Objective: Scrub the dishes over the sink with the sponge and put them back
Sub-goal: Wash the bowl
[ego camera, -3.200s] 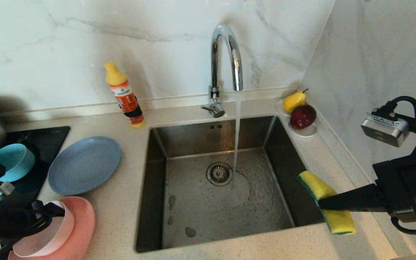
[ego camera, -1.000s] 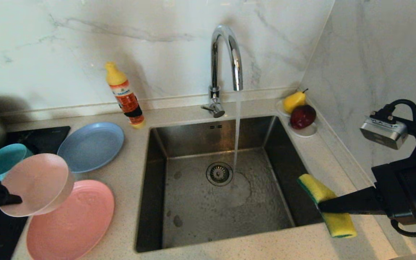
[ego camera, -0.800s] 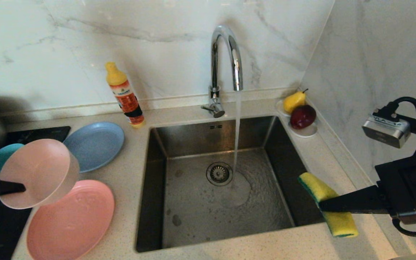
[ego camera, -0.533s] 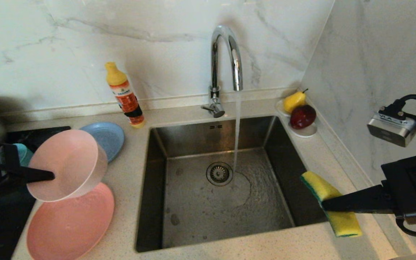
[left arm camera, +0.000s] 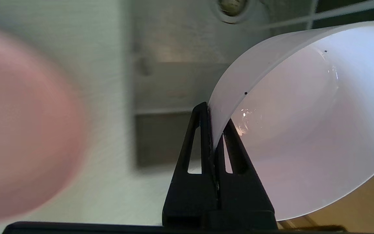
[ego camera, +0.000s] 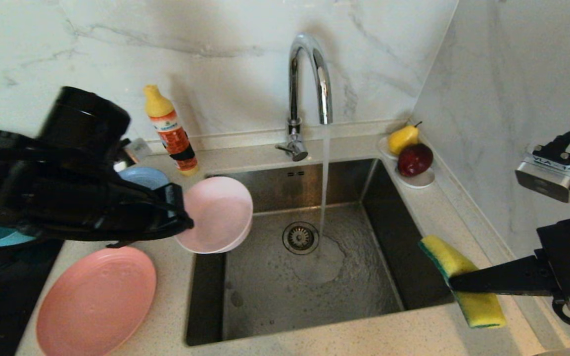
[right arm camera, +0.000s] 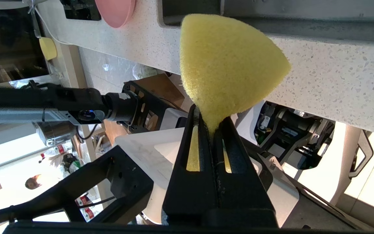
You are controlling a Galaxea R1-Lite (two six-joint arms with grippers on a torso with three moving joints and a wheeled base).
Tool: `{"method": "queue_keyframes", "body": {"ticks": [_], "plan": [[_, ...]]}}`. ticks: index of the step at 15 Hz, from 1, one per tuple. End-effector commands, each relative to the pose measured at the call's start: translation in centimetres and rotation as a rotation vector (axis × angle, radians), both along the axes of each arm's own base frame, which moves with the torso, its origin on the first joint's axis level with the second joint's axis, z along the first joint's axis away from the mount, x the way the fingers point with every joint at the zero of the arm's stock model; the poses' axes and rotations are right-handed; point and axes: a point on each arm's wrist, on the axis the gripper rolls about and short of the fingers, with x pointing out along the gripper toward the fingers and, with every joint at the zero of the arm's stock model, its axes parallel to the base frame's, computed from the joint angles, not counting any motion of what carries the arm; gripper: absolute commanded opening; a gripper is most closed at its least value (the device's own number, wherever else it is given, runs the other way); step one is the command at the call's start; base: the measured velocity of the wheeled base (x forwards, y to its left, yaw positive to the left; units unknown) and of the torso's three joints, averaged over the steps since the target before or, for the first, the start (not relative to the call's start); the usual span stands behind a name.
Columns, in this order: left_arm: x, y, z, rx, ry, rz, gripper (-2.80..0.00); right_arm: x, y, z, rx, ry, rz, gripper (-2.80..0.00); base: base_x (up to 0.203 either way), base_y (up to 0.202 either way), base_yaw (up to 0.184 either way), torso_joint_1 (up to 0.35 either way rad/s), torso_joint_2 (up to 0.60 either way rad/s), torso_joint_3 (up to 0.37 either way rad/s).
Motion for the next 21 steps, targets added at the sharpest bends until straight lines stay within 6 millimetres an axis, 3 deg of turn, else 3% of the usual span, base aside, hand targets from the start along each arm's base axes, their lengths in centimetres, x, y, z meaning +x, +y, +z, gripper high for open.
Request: {"method": "queue_keyframes", "body": {"ticks": [1,8,12,21], "plan": [[3.2,-4.3,-3.6,0.014,0.071,-0.051,-2.8,-0.4,-0.2,0.1,0.005,-0.003,0.002,-2.8,0.0,0.0,0.0,0.0,0.0,0.0],[8.8,-11.3,-6.9,-0.01,0.074,-0.004,-2.8,-0.6,-0.4,0.6,0.023,-0.045,-0.004,-2.8,0.0,0.0,0.0,0.0,0.0,0.0],[10.2,-14.2,-7.9,-0.017,0.053,-0.011,-2.8,-0.6,-0.6,0.9,0.03,-0.056,-0.013,-2.8,0.0,0.0,0.0,0.0,0.0,0.0],[11.9,-16.1,-8.3,-0.072,0.025,0.036,-2.8,-0.5,-0.6,1.1,0.039,-0.068,-0.015,-2.8,0.0,0.0,0.0,0.0,0.0,0.0]]}}
